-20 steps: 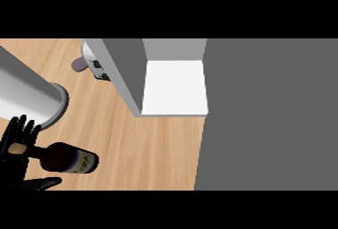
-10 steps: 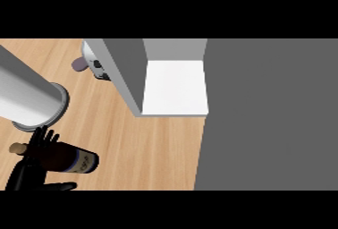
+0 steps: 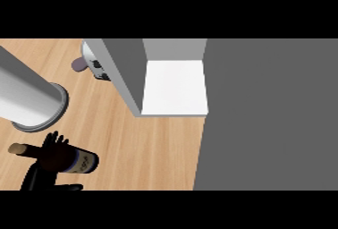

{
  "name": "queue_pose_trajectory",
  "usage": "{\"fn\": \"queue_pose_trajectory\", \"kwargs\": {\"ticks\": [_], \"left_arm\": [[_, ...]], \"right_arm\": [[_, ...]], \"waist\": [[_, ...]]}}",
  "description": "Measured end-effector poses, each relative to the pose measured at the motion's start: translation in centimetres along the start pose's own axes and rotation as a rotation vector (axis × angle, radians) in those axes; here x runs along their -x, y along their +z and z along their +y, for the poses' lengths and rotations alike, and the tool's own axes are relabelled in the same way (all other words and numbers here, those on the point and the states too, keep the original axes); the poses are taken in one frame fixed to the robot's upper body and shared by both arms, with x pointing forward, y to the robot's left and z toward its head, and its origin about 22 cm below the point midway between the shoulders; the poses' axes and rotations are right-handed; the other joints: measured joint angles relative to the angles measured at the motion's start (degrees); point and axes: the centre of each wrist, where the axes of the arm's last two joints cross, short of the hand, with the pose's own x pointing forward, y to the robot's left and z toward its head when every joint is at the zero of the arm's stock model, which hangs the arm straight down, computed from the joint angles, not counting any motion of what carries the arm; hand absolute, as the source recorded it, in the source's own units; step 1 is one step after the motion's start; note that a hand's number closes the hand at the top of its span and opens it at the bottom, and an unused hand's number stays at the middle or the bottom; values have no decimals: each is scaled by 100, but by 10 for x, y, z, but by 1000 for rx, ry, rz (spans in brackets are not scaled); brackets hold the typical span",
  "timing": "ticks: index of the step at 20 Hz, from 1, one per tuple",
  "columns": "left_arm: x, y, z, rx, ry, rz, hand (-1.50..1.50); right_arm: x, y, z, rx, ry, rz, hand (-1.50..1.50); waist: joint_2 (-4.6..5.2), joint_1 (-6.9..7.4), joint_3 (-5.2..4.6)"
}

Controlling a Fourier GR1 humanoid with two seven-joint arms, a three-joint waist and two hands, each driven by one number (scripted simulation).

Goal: Pick up the wine, place it into the cabinet and close the cabinet

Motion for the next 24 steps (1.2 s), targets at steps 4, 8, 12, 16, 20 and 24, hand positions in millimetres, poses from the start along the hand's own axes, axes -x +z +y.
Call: {"fn": "queue_pose_trajectory", "kwargs": {"ticks": [4, 8, 12, 16, 20, 24], "left_arm": [[16, 1, -1, 11, 59, 9, -150], [26, -9, -4, 11, 84, 24, -150], [30, -17, -7, 21, 88, 24, -150], [31, -23, -16, 29, 101, 9, -150], [33, -26, -23, 31, 93, -15, -150], [35, -32, -28, 9, 94, -42, 150]], "right_arm": [[1, 1, 1, -4, -3, 7, -150], [0, 0, 5, -15, -18, 9, -150], [2, 1, 3, -19, -2, 9, -150], [2, 2, 3, -16, -4, 15, -150], [2, 3, 2, -17, 2, 19, -150], [-1, 3, 3, -16, 0, 34, -150]], "waist": [[0, -3, -1], [1, -10, -2], [1, -5, -1], [-2, 0, 1], [-3, 4, 1], [-3, -6, 1]]}}
